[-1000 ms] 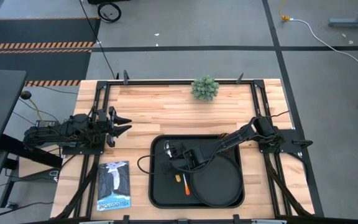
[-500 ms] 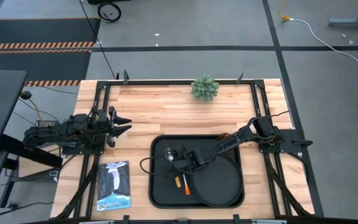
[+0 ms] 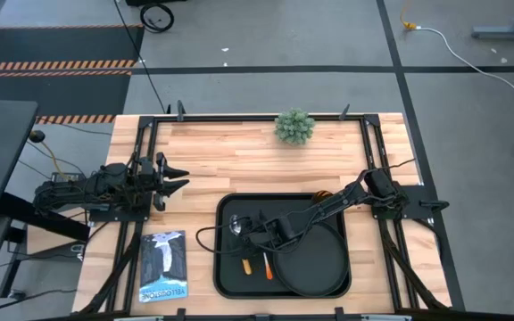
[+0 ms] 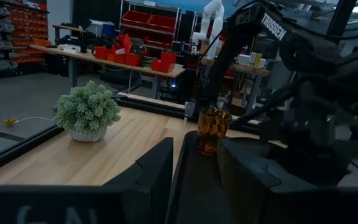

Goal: Pick and place plate/cup/fork/spoon on tray
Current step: Put the yellow spoon on the black tray to the left of the orange fork

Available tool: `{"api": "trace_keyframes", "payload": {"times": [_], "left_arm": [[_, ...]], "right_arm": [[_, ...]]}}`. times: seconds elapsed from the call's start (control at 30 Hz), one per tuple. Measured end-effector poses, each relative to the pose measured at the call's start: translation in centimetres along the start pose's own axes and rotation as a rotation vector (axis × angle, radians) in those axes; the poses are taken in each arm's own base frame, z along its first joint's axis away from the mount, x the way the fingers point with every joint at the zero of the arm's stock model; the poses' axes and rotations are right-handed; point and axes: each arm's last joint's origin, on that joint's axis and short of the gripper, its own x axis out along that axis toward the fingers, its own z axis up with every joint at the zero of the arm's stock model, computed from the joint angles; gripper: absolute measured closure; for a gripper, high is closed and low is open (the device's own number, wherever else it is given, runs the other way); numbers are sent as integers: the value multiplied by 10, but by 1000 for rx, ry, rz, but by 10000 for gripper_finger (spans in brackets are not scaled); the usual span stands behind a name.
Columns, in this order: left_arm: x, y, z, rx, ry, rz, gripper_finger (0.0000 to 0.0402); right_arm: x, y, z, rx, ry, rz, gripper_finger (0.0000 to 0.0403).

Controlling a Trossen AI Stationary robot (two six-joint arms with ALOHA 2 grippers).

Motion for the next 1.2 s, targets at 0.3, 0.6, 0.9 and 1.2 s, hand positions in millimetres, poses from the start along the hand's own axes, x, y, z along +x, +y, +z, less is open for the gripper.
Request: {"api": "trace_keyframes", "payload": {"times": [0.3, 0.6, 0.9, 1.2], "left_arm": [[0, 0, -1, 2, 14, 2, 267], [0, 0, -1, 2, 15, 3, 267], [0, 0, -1, -4, 15, 3, 267], [0, 0, -1, -6, 15, 3, 267]], "right_arm": [[-8, 11, -18, 40, -52, 111, 336], [-8, -5, -21, 8, -71, -29, 337], [2, -18, -16, -6, -73, -78, 337], [13, -33, -19, 0, -41, -98, 337]]}}
